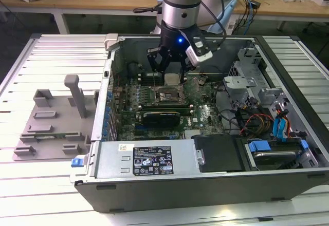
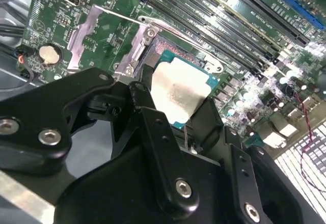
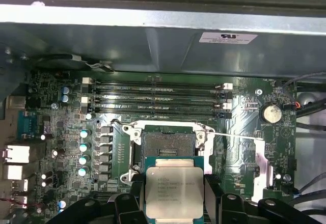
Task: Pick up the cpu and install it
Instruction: 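Pick up the cpu and move it towards the insertion slot, then place the cpu into insertion slot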
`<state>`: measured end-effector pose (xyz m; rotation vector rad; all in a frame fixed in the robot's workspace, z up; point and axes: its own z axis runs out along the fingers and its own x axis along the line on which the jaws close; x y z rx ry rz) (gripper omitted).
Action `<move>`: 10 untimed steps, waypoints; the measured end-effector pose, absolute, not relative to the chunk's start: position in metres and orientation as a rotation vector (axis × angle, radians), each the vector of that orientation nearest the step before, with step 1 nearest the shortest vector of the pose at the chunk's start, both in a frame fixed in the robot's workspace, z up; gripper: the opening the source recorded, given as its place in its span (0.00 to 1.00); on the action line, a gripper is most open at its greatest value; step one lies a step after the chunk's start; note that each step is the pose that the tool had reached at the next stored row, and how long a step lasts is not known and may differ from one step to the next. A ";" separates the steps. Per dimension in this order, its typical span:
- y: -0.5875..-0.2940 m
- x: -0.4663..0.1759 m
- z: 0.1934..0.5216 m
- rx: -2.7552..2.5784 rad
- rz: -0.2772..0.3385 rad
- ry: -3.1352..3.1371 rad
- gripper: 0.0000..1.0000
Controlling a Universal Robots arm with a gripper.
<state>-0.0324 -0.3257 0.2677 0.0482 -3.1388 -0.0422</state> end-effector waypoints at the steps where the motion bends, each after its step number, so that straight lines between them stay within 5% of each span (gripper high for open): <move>1: -0.326 -0.032 0.272 0.048 -0.043 -3.139 0.55; 10: -0.326 -0.032 0.272 0.048 -0.043 -3.139 0.55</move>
